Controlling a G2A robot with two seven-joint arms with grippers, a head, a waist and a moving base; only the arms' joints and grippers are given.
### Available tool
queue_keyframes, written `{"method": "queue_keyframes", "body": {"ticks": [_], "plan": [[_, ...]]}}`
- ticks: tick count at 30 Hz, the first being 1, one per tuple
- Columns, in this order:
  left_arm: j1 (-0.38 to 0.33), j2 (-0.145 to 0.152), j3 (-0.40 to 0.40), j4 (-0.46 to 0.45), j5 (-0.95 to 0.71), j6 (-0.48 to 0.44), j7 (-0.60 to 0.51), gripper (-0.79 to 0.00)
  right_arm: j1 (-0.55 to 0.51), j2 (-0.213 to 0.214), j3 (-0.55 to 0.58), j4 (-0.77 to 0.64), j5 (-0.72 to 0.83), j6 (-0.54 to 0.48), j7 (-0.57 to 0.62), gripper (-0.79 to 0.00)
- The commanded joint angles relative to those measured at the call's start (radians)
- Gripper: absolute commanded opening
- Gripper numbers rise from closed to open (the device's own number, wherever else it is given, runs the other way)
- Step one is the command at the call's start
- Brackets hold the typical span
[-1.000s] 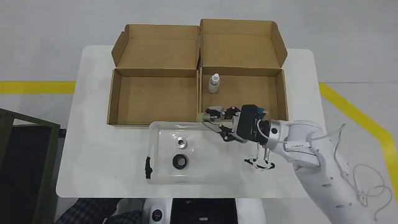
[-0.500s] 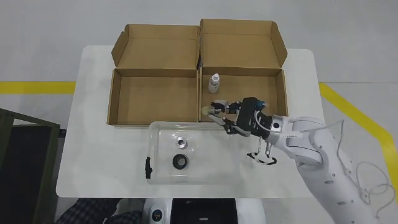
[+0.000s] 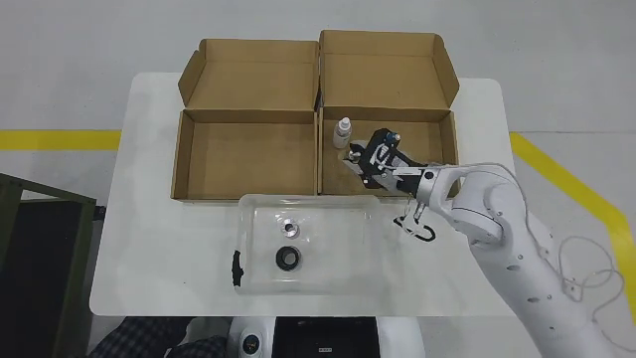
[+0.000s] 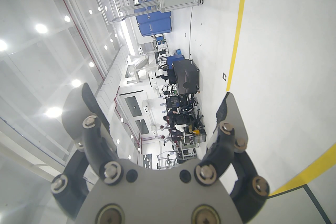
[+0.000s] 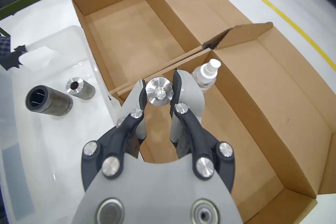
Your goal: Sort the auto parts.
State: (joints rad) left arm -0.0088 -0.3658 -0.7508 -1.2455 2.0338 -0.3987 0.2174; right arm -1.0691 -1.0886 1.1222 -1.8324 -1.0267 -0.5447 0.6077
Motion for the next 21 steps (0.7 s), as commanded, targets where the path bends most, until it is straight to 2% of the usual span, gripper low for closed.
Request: {"method": "queue_keyframes", "body": {"ticks": [1,9,21], "plan": [[0.000,0.000,0.000,0.000,0.000,0.000,0.000,0.000,0.029,-0.004,-0.022,0.026,-0.003,0.017,0.043,-0.785],[0.000,0.000,0.000,0.000,0.000,0.000,0.000,0.000,0.117,-0.023,-0.097,0.115,-0.026,0.064,0.119,-0.785],[0.000,0.000,0.000,0.000,0.000,0.000,0.000,0.000,0.191,-0.049,-0.197,0.211,-0.089,0.124,0.241,-0.785]]}}
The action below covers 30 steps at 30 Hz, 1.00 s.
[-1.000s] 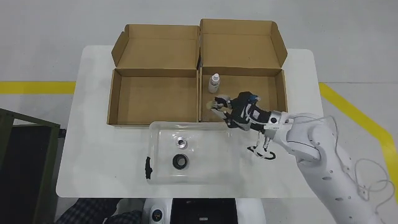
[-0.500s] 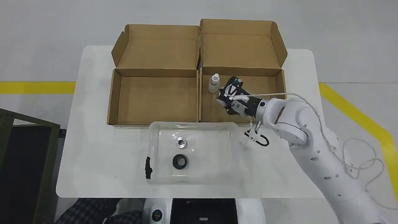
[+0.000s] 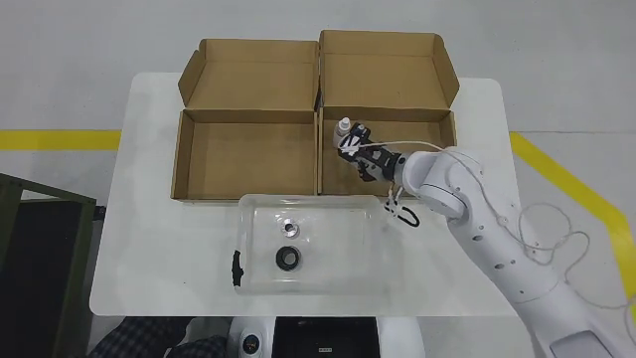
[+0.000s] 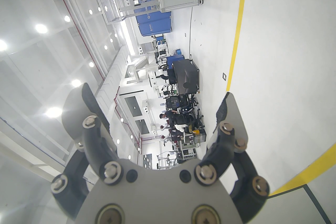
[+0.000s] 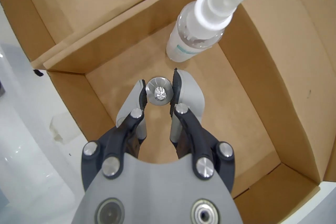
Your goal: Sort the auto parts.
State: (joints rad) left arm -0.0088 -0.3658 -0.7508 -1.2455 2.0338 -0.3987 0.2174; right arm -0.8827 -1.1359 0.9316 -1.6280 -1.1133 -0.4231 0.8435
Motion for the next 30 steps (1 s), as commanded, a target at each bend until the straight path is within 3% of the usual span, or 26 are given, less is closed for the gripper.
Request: {"method": "queue_keyframes", "body": {"ticks": [1,6,8,14,20,30], "plan": [[0.000,0.000,0.000,0.000,0.000,0.000,0.000,0.000,0.009,-0.004,-0.012,0.014,-0.006,0.007,0.010,-0.785],[0.000,0.000,0.000,0.000,0.000,0.000,0.000,0.000,0.025,-0.014,-0.038,0.042,-0.023,0.026,0.020,-0.782],[0.000,0.000,0.000,0.000,0.000,0.000,0.000,0.000,0.031,-0.018,-0.047,0.049,-0.029,0.032,0.025,-0.662],[0.000,0.000,0.000,0.000,0.000,0.000,0.000,0.000,0.043,-0.029,-0.072,0.075,-0.035,0.043,0.024,-0.483],[0.000,0.000,0.000,0.000,0.000,0.000,0.000,0.000,0.015,-0.024,-0.046,0.005,-0.070,0.066,0.014,-0.443],[0.000,0.000,0.000,0.000,0.000,0.000,0.000,0.000,-0.147,0.014,0.083,-0.296,-0.077,0.027,0.016,-0.422]]}}
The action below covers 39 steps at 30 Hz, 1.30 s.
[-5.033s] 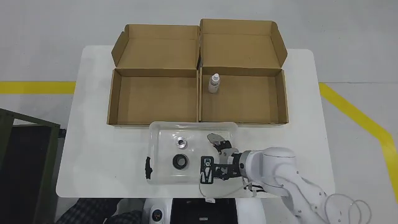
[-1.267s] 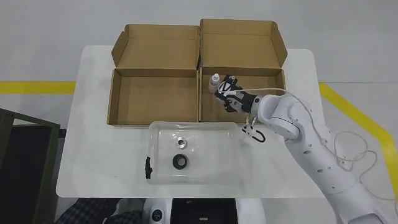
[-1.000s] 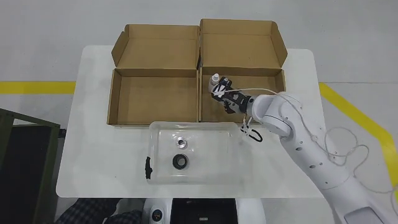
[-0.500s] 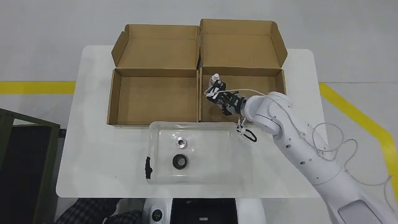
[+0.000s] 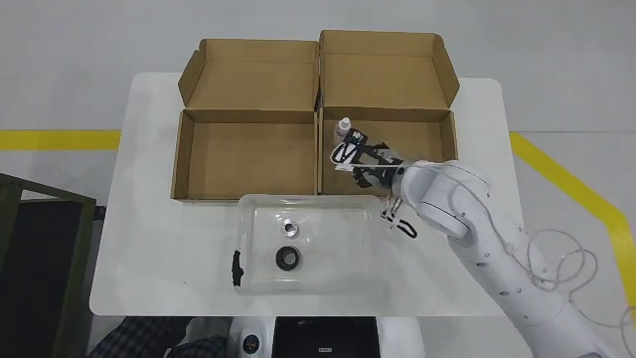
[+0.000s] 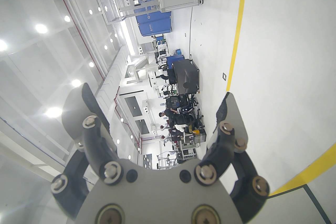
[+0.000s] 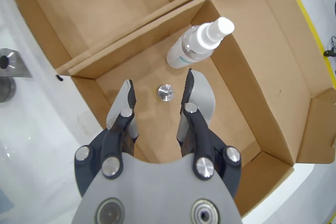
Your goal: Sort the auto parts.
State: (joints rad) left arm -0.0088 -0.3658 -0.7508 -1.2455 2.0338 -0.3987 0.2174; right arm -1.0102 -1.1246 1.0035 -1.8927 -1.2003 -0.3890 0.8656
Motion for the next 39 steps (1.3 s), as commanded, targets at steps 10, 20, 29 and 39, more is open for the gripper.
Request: {"method": "queue_keyframes", "body": {"ticks": [10,20,29,39], "plan": [[0.000,0.000,0.000,0.000,0.000,0.000,0.000,0.000,-0.163,0.021,0.002,-0.232,0.031,-0.135,-0.032,-0.409],[0.000,0.000,0.000,0.000,0.000,0.000,0.000,0.000,-0.103,-0.006,-0.158,-0.145,-0.006,-0.170,-0.087,-0.409],[0.000,0.000,0.000,0.000,0.000,0.000,0.000,0.000,-0.041,-0.029,-0.226,-0.059,-0.015,-0.182,-0.109,-0.397],[0.000,0.000,0.000,0.000,0.000,0.000,0.000,0.000,0.013,-0.053,-0.280,0.036,-0.015,-0.187,-0.123,-0.372]]}}
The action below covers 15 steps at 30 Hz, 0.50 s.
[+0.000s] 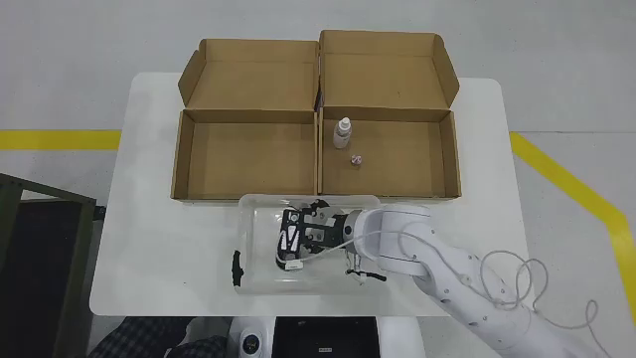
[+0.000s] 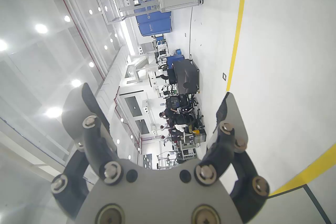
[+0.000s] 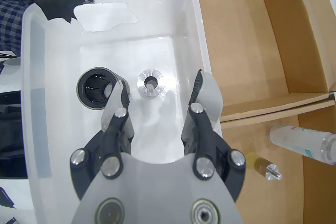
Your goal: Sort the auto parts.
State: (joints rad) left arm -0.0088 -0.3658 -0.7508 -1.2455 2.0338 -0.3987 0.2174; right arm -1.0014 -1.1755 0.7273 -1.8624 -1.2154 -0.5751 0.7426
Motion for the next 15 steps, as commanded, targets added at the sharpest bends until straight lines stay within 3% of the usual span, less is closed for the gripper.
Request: {"method": "queue_keyframes", "body": {"ticks": [1,15], "plan": [[0.000,0.000,0.000,0.000,0.000,0.000,0.000,0.000,0.008,-0.004,-0.009,0.012,0.000,-0.001,0.000,-0.382],[0.000,0.000,0.000,0.000,0.000,0.000,0.000,0.000,0.049,-0.029,-0.049,0.093,0.015,-0.007,0.009,-0.397]]}}
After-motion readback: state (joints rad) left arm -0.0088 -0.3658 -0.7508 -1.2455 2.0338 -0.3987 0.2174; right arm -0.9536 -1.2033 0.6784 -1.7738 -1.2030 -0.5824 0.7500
